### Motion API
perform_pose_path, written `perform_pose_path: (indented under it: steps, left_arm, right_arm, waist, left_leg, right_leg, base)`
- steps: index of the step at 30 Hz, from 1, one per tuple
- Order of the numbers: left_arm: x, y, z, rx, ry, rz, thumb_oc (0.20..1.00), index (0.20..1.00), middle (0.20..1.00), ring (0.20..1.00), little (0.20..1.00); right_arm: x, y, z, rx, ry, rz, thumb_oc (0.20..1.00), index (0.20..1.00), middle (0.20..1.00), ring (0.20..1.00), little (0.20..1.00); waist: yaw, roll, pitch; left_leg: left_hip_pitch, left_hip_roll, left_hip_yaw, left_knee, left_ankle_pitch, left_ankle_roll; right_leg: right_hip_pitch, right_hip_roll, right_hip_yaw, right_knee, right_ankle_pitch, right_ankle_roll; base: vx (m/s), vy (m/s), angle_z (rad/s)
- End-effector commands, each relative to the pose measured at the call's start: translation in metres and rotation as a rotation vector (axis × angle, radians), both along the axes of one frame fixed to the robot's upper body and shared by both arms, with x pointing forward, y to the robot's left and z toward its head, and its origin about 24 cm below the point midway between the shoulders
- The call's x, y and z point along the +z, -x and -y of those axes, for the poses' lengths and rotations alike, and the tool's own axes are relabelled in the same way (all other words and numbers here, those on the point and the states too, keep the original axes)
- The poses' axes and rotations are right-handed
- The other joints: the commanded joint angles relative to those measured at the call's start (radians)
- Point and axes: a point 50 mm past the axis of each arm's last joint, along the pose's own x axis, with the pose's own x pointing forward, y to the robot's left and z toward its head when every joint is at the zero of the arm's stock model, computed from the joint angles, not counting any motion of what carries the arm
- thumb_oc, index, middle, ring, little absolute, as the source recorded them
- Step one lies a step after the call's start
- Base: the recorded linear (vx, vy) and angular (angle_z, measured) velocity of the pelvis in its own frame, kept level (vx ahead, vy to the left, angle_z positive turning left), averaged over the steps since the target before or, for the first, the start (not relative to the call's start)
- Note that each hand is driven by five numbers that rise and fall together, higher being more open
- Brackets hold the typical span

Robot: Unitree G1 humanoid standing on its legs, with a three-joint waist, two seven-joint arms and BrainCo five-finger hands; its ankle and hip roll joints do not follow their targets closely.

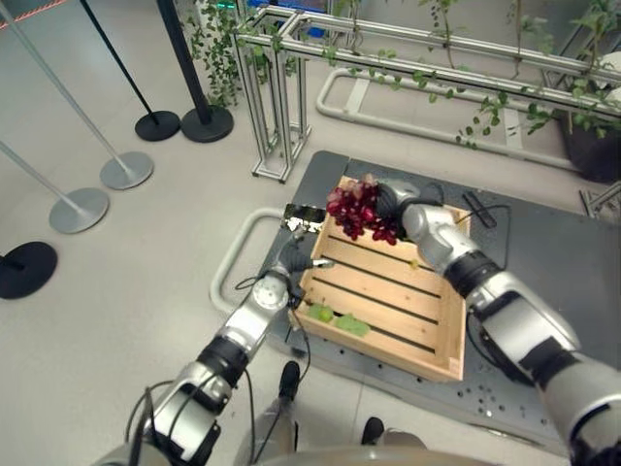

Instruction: Pick up the fruits from the basket on one side to the basket on the other side

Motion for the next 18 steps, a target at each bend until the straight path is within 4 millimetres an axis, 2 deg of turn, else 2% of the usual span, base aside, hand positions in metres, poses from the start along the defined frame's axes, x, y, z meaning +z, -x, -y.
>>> perform_pose_path:
  steps: [1, 9, 18]
  left_arm:
    - [0.023, -0.015, 0.009, -0.013, -0.031, 0.115, 1.000, 1.000, 1.000, 1.000, 1.000]
    - [0.021, -0.013, 0.004, -0.009, -0.070, 0.132, 1.000, 1.000, 1.000, 1.000, 1.000]
    - [0.022, -0.012, 0.009, -0.024, -0.054, 0.129, 1.000, 1.000, 1.000, 1.000, 1.000]
  right_arm:
    - [0.028, -0.006, -0.004, 0.015, -0.006, 0.135, 0.200, 0.200, 0.200, 0.200, 0.200]
    - [0.015, -0.005, 0.008, -0.035, 0.008, 0.111, 0.200, 0.200, 0.200, 0.200, 0.200]
    - [0.013, -0.003, 0.004, -0.017, -0.043, 0.109, 0.200, 0.200, 0.200, 0.200, 0.200]
  waist:
    - [0.019, -0.074, -0.051]
    - [0.021, -0.070, -0.050]
    - [0.020, -0.064, -0.048]
  left_leg:
    - [0.019, 0.000, 0.051, 0.054, -0.178, 0.008]
    - [0.021, 0.000, 0.049, 0.051, -0.178, 0.010]
    - [0.024, -0.001, 0.053, 0.051, -0.177, 0.010]
  right_leg:
    - [-0.064, -0.106, 0.012, -0.026, 0.082, 0.051]
    - [-0.064, -0.106, 0.012, -0.021, 0.078, 0.050]
    - [-0.065, -0.106, 0.013, -0.020, 0.079, 0.050]
  base:
    - [0.00, 0.000, 0.00]
    - [0.00, 0.000, 0.00]
    - [0.00, 0.000, 0.00]
